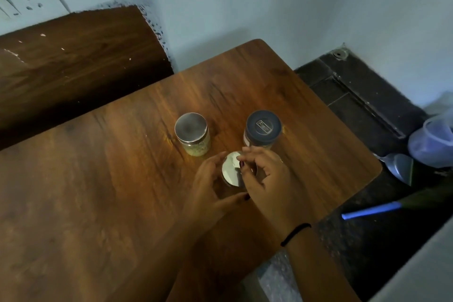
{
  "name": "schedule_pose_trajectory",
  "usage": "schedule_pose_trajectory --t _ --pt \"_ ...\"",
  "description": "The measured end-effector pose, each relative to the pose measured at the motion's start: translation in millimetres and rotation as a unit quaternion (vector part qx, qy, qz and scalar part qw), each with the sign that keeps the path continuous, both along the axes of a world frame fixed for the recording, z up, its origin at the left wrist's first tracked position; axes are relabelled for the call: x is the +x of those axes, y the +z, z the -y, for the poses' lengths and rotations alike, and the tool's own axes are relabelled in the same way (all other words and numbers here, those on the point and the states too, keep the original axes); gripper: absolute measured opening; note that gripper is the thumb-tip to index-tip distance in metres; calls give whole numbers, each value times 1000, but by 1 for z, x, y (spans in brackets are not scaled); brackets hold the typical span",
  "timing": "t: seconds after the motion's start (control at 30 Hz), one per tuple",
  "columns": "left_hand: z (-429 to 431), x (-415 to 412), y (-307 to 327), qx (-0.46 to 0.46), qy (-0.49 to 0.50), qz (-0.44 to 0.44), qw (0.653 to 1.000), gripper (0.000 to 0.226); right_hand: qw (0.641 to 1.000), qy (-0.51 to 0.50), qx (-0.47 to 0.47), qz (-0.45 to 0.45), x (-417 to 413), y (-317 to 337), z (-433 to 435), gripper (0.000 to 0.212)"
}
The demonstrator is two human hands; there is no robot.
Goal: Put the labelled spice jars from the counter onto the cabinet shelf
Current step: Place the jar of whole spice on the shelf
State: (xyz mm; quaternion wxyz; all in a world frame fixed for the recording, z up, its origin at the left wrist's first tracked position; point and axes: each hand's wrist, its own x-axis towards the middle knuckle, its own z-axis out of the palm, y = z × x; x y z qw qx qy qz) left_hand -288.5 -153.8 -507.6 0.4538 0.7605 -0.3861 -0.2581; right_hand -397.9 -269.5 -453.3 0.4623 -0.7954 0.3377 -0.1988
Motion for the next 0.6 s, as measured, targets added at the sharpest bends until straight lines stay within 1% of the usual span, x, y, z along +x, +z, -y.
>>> schedule_pose_trajectory --t 0.13,0.27,0.33,0.47,0.53,0.6 --pt "7 -13 -20 2 17 -28 999 96 1000 -12 -6 -25 -3 -16 1 32" --pt "18 -12 -33 31 39 -22 999 101 1000 -11 19 -22 -1 -28 2 40" --pt "20 -10 -32 36 39 -19 998 98 999 -8 21 -25 -2 -32 4 42" --pt "19 -3 -13 3 69 -34 997 85 998 -18 57 -2 -4 -33 14 39" --pt "13 7 2 -25 84 -55 995 81 996 -35 75 18 -2 -27 19 39" --pt "7 18 21 -57 105 -93 988 81 992 -51 105 40 4 -17 22 32"
